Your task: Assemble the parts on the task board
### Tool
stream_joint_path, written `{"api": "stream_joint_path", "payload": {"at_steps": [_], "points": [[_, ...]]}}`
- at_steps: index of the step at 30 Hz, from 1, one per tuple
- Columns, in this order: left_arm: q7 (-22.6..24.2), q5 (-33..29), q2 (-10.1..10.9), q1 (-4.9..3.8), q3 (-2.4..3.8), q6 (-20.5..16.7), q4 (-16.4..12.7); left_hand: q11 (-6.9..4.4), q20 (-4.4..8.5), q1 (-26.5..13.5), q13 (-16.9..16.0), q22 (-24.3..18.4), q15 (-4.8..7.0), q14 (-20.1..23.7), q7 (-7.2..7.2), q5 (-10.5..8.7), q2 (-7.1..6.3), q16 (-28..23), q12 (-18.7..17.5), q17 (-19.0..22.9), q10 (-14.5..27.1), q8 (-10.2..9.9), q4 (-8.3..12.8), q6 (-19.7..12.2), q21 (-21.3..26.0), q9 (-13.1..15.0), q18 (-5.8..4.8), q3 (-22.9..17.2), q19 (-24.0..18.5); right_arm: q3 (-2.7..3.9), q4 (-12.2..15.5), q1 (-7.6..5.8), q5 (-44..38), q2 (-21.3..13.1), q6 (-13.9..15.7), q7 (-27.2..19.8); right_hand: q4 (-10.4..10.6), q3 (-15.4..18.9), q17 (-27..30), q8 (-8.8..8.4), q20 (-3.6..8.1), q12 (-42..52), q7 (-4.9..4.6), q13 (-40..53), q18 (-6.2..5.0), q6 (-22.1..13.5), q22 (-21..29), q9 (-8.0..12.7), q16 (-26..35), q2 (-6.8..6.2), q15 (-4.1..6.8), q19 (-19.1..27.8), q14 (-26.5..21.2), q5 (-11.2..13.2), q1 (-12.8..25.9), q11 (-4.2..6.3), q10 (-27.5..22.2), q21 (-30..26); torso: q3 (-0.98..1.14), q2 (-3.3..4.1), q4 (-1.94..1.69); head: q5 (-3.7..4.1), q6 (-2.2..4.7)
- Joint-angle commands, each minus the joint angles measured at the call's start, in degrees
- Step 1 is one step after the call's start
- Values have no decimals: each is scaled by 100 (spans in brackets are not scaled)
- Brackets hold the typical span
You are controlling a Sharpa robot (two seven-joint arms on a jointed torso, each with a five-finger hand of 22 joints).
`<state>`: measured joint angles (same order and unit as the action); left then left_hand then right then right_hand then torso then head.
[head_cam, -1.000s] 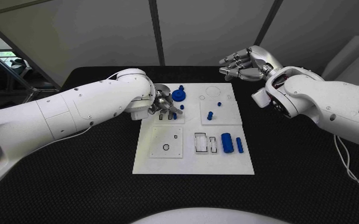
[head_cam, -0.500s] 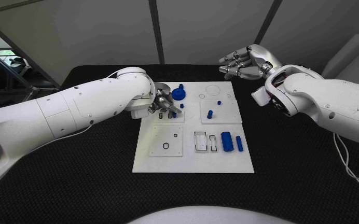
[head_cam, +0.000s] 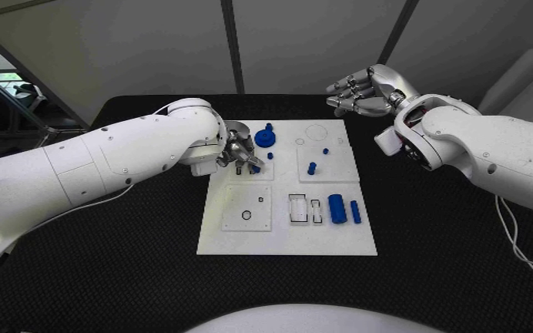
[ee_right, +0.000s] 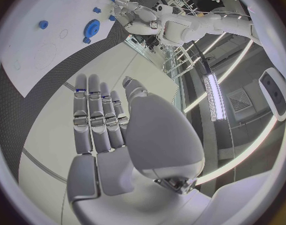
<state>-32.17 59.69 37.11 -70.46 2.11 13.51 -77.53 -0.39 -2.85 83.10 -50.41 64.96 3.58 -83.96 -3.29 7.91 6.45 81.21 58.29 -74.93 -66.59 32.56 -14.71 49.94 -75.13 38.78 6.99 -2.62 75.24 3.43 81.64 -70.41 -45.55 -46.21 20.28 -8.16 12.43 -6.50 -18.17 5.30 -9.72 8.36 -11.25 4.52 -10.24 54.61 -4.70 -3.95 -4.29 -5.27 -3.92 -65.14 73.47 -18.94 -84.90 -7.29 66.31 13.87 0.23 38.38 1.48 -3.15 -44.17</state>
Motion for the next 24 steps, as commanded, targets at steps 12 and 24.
{"api": "stream_joint_path", "payload": {"at_steps": [12,24], "points": [[123,-592,355,-1,-2,-892,-343,-20,8,-1138,-89,155,17,-324,-6,-42,-1186,6,29,-721,-194,204,676,-31,-60,485,-188,-3324,44,5,-48,-10,-52,-5,-18,2,-39,-20,42,-37,-51,-66,-47,-26,-17,-20,42,8,47,-46,-44,46,-103,-44,3,-45,-89,-92,3,-2,-23,-69,5],[43,-189,479,32,-11,-1216,-609,-25,12,-1250,-136,245,22,-343,-1,-58,-1217,48,72,-760,-242,222,757,-21,-107,528,-205,-3464,99,5,-65,-9,-153,2,-37,-2,-40,-20,45,-39,-54,-68,-48,-28,-17,-22,45,8,48,-47,-47,49,-108,-45,6,-47,-93,-99,15,7,-35,-117,-13]]}}
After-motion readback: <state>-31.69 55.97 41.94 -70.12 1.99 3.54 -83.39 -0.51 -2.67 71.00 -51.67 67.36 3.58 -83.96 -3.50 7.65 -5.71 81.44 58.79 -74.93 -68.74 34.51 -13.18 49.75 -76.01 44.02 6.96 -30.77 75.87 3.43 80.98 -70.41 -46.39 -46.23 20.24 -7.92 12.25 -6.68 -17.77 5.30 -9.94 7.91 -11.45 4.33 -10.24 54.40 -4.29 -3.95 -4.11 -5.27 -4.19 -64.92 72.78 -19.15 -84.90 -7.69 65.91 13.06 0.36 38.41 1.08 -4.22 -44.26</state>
